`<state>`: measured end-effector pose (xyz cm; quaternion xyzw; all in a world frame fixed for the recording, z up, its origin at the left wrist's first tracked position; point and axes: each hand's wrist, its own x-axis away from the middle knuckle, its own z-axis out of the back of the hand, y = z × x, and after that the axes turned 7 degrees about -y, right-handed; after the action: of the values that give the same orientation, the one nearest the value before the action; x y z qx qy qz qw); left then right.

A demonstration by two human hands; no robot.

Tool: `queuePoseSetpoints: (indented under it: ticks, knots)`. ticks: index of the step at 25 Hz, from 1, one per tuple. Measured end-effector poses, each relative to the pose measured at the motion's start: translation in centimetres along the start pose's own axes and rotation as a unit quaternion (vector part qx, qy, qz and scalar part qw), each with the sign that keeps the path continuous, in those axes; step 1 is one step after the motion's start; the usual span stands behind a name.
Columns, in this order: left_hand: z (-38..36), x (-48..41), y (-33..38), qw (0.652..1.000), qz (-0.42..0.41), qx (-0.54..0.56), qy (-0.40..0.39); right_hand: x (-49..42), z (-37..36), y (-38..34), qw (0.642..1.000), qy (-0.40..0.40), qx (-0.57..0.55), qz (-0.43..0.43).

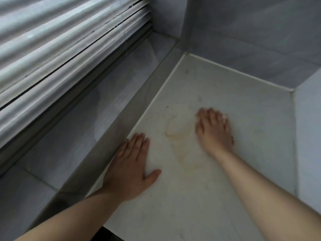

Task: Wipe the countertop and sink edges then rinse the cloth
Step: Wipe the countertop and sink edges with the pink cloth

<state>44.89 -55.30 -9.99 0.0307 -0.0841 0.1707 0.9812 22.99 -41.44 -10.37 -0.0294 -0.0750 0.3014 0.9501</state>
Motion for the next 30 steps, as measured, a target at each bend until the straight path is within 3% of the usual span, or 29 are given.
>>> queuePoseSetpoints:
  ticks: [1, 3, 8, 12, 15, 18, 24, 30]
  knots:
    - [-0.1, 0.0, 0.0, 1.0, 0.0, 0.001, 0.001, -2.0, 0.5, -0.3, 0.998, -0.006, -0.023, -0.063]
    - [-0.2, 0.1, 0.1, 1.0, -0.001, 0.004, 0.002, -5.1, 0.7, -3.6, 0.994, -0.019, -0.058, -0.088]
    - [-0.4, 0.0, 0.0, 1.0, 0.002, 0.008, 0.01, -3.4, -0.2, -12.9, 0.992, -0.043, -0.057, 0.108]
    - [-0.3, 0.1, -0.1, 1.0, 0.002, 0.004, 0.004, 1.4, 0.2, -7.8, 0.974, -0.041, 0.001, 0.222]
    - [-0.3, 0.1, 0.0, 1.0, 0.002, -0.004, 0.004, -1.5, 1.2, -2.6, 0.991, -0.057, 0.011, 0.118]
    - [-0.4, 0.0, -0.1, 1.0, 0.0, -0.001, 0.017, -5.0, 1.6, -4.1, 0.995, -0.073, -0.024, 0.067]
    - [-0.8, 0.9, 0.2, 0.986, 0.045, 0.079, 0.14, -0.2, 0.0, -11.1, 0.964, -0.051, 0.008, 0.261]
    - [-1.1, 1.0, -0.1, 0.983, 0.041, 0.1, 0.148, 3.6, 0.4, -6.1, 0.895, -0.068, 0.077, 0.435]
